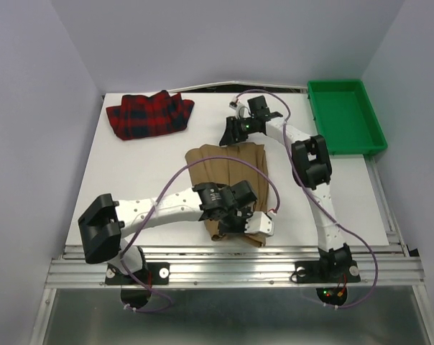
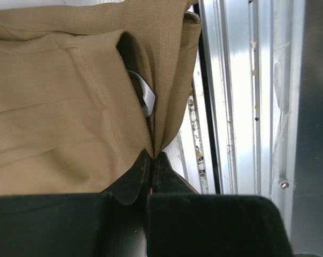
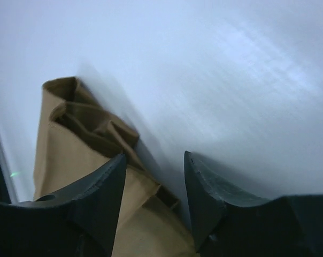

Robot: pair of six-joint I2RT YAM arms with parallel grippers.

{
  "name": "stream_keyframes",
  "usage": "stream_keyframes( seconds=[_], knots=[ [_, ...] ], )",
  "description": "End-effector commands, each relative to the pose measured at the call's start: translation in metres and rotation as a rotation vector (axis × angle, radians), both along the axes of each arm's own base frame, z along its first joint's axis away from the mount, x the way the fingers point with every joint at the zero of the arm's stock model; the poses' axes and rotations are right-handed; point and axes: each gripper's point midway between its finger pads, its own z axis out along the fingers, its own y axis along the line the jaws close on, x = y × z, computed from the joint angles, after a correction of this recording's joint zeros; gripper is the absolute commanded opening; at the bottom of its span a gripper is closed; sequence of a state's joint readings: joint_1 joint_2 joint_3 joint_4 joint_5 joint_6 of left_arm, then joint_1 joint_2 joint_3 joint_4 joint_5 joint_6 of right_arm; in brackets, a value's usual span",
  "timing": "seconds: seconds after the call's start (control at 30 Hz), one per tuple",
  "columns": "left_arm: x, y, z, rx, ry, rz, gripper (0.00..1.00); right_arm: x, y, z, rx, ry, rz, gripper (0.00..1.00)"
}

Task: Fold and stack the skirts
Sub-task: Fold the skirt

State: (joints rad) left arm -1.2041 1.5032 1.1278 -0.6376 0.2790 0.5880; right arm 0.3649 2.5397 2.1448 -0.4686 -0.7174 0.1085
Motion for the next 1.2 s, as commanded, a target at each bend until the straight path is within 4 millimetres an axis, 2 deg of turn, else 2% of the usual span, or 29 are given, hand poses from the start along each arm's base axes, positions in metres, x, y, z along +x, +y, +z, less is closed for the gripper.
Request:
stream_keyframes(
  seconds=[0.0, 0.03, 0.07, 0.13, 0.17, 0.2, 0.27, 0.37, 0.4, 0.47, 0.53, 0.67, 0.87, 1.17],
  knots=[
    [0.005, -0.012, 0.041, -0.065, 0.058, -0.032, 0.0, -0.056, 0.004, -0.034, 0.032, 0.149, 0.114, 0.52],
    [0.012, -0.012, 0.041, -0.052, 0.063, -0.025, 0.0, -0.071, 0.0, -0.035, 0.032, 0.171, 0.131, 0.48],
    [0.026, -0.012, 0.05, -0.058, 0.05, -0.013, 0.0, -0.081, 0.001, -0.035, 0.035, 0.164, 0.164, 0.47],
    [0.042, -0.013, 0.049, -0.043, 0.06, 0.006, 0.0, -0.105, 0.0, -0.038, 0.046, 0.209, 0.197, 0.43],
    [0.05, -0.014, 0.051, -0.046, 0.07, 0.017, 0.0, -0.109, 0.0, -0.029, 0.058, 0.207, 0.204, 0.41],
    [0.07, -0.013, 0.054, -0.045, 0.072, 0.05, 0.0, -0.118, 0.004, -0.026, 0.072, 0.219, 0.224, 0.4],
    [0.089, -0.014, 0.061, -0.054, 0.07, 0.068, 0.0, -0.132, 0.003, -0.026, 0.078, 0.221, 0.257, 0.38],
    [0.123, -0.008, 0.055, -0.045, 0.043, 0.114, 0.0, -0.145, 0.001, -0.023, 0.099, 0.249, 0.272, 0.36],
    [0.14, -0.007, 0.053, -0.044, 0.014, 0.134, 0.0, -0.155, 0.002, -0.023, 0.103, 0.268, 0.287, 0.35],
    [0.156, -0.006, 0.054, -0.039, -0.015, 0.149, 0.0, -0.162, 0.0, -0.024, 0.105, 0.277, 0.293, 0.35],
    [0.171, -0.003, 0.047, -0.025, -0.021, 0.161, 0.0, -0.173, 0.0, -0.023, 0.111, 0.298, 0.307, 0.35],
    [0.197, 0.0, 0.041, -0.022, -0.059, 0.196, 0.0, -0.181, -0.001, -0.019, 0.128, 0.312, 0.318, 0.35],
    [0.223, 0.002, 0.026, -0.016, -0.121, 0.232, 0.0, -0.184, 0.003, -0.017, 0.138, 0.325, 0.328, 0.35],
    [0.252, 0.0, 0.043, -0.074, -0.295, 0.272, 0.0, -0.18, 0.008, -0.018, 0.156, 0.337, 0.332, 0.35]
  ],
)
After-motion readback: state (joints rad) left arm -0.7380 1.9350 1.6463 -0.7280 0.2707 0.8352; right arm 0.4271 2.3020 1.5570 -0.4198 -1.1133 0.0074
